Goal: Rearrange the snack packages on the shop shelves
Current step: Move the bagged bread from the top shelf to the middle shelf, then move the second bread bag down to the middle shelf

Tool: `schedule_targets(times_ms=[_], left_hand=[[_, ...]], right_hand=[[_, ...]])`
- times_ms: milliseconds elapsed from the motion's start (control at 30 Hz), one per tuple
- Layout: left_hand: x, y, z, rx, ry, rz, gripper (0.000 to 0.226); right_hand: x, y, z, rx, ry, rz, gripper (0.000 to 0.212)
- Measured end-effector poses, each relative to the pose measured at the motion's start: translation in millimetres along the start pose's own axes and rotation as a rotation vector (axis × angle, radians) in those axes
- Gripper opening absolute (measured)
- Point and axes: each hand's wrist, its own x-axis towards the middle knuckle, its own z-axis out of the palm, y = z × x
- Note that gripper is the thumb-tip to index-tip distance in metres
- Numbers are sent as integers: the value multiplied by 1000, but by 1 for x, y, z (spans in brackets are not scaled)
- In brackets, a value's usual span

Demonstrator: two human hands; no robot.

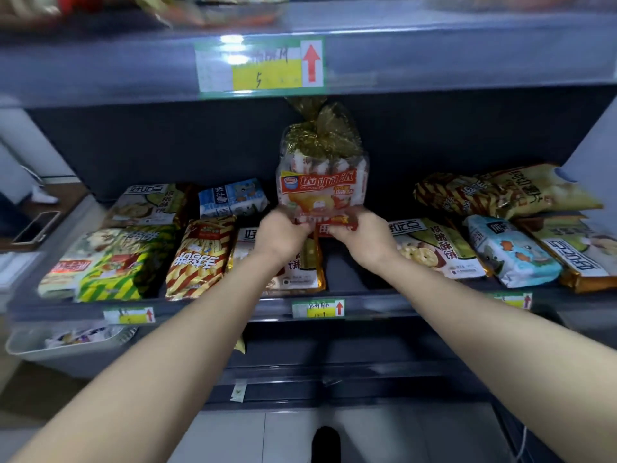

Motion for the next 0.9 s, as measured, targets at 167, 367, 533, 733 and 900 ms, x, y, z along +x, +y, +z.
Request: schedule_targets(times_ms=[167,367,533,733,900], left_hand=[[-63,27,-20,-35,28,55,36],[-137,65,-55,-2,79,155,21],[-181,110,-91,33,190,253,35],[-205,163,-138,10,291,341,32],[-200,188,-170,24,329,397,28]], right_hand=[[-53,-22,-29,19,-21,-81,43],[-117,-54,-76,80,-16,-194,46],[-150,-95,-125,30,90,-329,45],[-164,-148,-179,55,164,-437,46],[-158,-184,-203,72,191,-484,46]])
